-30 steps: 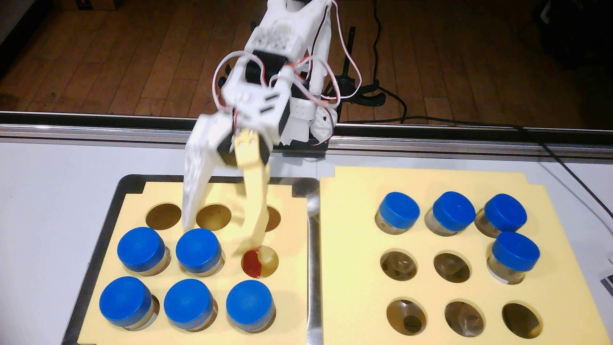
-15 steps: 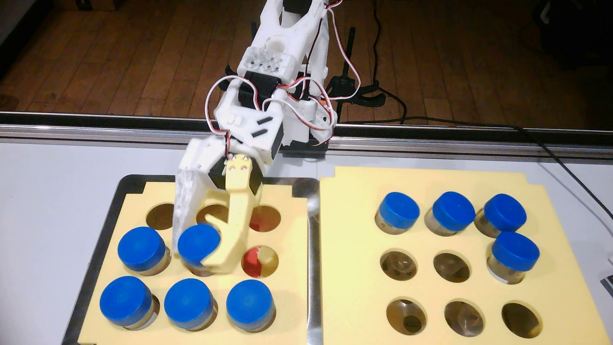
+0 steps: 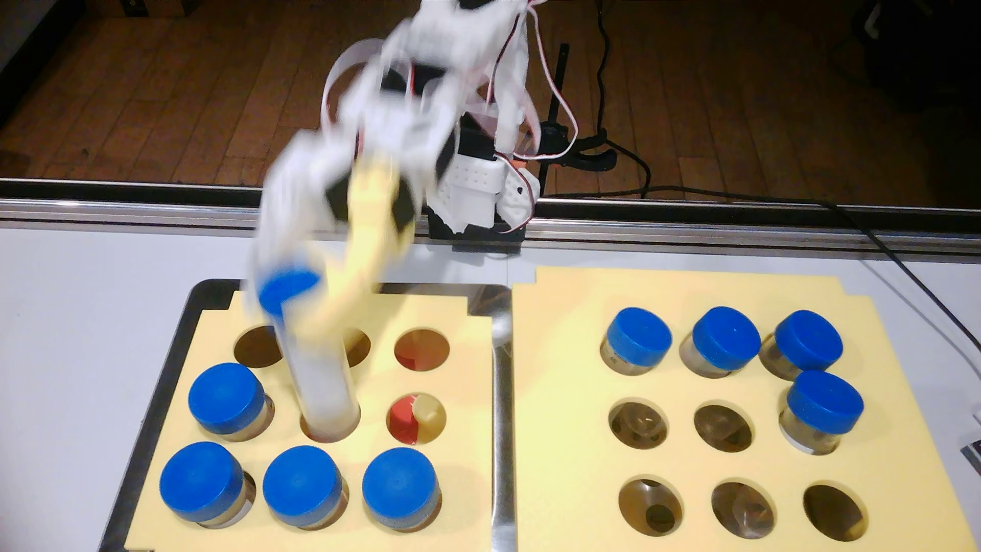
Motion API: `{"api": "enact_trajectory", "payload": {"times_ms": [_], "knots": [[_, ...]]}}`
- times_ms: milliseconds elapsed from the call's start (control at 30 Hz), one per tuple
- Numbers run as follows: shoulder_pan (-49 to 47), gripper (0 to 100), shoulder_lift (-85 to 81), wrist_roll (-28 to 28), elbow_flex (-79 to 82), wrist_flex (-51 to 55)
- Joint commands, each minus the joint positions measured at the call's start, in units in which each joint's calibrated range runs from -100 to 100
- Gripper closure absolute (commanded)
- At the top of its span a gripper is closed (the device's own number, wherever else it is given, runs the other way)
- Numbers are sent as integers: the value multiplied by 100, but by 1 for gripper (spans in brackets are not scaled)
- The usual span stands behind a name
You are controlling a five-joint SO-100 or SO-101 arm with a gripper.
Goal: Move the test tubes
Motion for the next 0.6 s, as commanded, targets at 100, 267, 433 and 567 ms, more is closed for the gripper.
{"api": "enact_trajectory", "payload": {"times_ms": [100,267,433,567], "knots": [[101,88,-1236,-14,-1027,1196],[-210,88,-1410,-25,-1518,231],[-1433,89,-1063,-496,-991,-840],[-2418,89,-498,-616,-819,-840]]}}
